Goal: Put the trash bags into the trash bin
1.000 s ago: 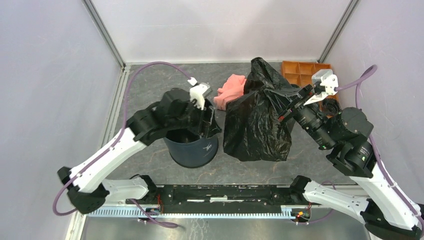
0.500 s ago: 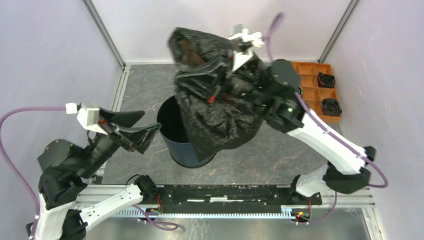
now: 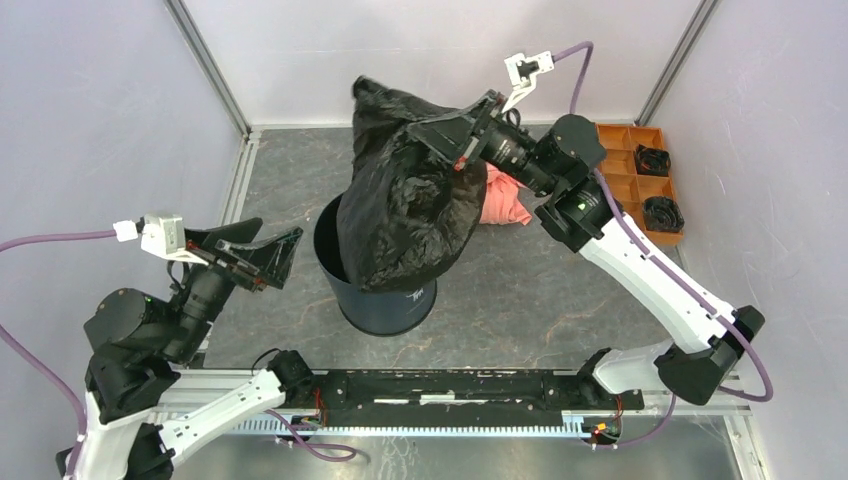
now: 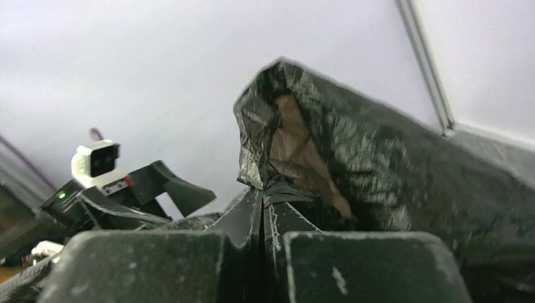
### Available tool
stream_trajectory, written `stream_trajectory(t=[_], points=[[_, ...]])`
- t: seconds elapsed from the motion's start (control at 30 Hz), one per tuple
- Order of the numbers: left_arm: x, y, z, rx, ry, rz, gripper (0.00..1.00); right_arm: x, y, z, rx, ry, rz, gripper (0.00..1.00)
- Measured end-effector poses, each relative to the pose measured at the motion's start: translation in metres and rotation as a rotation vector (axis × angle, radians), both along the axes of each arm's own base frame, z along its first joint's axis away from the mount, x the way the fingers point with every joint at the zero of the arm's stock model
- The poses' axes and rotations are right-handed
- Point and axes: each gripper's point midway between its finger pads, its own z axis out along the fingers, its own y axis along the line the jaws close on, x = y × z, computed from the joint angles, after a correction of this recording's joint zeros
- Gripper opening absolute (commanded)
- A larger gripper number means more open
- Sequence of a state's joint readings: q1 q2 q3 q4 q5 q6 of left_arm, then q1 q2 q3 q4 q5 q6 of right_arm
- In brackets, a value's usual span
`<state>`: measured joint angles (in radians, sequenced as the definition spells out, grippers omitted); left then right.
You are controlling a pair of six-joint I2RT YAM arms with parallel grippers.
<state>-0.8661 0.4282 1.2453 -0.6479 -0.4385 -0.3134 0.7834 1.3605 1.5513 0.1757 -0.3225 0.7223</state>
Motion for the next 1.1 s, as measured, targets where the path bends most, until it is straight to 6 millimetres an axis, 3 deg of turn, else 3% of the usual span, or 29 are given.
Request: stream_trajectory(t=[0.1, 0.17, 0.27, 0.43, 0.5, 0.6, 0.8, 0.87, 0.97, 1.1], points=[[0.008, -0.001, -0.004, 0.015, 0.021, 0.036, 1.00, 0.025, -0.018, -0.027, 0.009, 0.092, -0.027, 0.01], [0.011, -0.004, -0.005, 0.024, 0.028, 0.035, 1.00, 0.031, -0.019, -0.047, -0.012, 0.147, -0.006, 0.01], [0.011, -0.015, -0.007, 0.043, 0.036, -0.006, 1.00, 0.034, -0.007, -0.063, -0.050, 0.184, 0.059, 0.01], [0.009, -0.053, -0.012, 0.100, 0.062, -0.160, 1.00, 0.025, 0.017, -0.066, -0.046, 0.201, 0.184, 0.01], [0.008, -0.058, -0.015, 0.112, 0.071, -0.186, 1.00, 0.014, 0.026, -0.056, -0.042, 0.188, 0.222, 0.01], [0.002, -0.051, -0.011, 0.093, 0.053, -0.184, 1.00, -0.017, 0.039, -0.026, -0.015, 0.127, 0.289, 0.01], [-0.018, -0.024, 0.018, 0.008, -0.033, -0.171, 1.00, -0.121, 0.059, 0.037, 0.084, 0.020, 0.468, 0.01], [-0.022, -0.018, 0.027, -0.012, -0.050, -0.163, 1.00, -0.148, 0.060, 0.053, 0.116, 0.000, 0.516, 0.01], [-0.025, -0.013, 0.031, -0.025, -0.062, -0.157, 1.00, -0.163, 0.056, 0.074, 0.162, -0.019, 0.530, 0.01], [-0.030, -0.005, 0.032, -0.038, -0.074, -0.153, 1.00, -0.160, 0.053, 0.097, 0.222, -0.039, 0.509, 0.01]])
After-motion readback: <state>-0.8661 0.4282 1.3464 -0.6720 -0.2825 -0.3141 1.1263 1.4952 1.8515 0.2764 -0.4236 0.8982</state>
